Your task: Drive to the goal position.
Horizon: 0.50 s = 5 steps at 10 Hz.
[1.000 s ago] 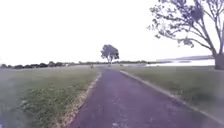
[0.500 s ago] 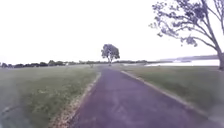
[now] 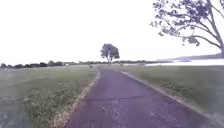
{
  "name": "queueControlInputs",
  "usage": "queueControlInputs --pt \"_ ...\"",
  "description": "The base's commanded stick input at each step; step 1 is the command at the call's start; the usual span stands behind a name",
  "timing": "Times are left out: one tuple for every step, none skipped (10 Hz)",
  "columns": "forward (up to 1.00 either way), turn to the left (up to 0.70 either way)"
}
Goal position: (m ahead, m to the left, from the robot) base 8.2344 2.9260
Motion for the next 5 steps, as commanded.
queueControlInputs --pt "0.0 0.0" --pt "0.0 0.0" --pt "0.0 0.0" --pt "0.7 0.0" --pt "0.7 0.0"
